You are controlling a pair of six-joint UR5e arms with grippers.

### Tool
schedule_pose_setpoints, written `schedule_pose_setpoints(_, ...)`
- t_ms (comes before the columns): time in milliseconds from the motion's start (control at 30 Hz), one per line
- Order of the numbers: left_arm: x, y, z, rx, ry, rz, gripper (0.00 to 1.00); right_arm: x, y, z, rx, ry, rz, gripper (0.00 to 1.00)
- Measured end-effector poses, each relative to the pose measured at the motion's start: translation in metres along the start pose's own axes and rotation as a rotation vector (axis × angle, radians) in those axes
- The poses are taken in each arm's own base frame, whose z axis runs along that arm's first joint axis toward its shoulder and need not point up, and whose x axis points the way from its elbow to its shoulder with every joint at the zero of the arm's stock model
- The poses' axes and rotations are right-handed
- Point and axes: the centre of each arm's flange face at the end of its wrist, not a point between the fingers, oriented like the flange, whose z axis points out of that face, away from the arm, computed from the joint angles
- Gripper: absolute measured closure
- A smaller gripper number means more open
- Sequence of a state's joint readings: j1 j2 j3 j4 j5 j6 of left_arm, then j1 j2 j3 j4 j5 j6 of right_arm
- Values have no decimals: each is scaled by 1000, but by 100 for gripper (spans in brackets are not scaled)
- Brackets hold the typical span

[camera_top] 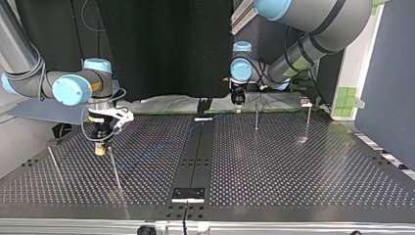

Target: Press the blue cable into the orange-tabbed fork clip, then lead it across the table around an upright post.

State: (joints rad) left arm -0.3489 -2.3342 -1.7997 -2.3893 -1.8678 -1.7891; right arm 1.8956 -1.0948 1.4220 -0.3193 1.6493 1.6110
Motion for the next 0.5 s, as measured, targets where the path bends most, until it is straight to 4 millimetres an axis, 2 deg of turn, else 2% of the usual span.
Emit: schedule_pose_setpoints(500,-17,-20,12,67,16,0,0,0,1,0,-3,0,0,98)
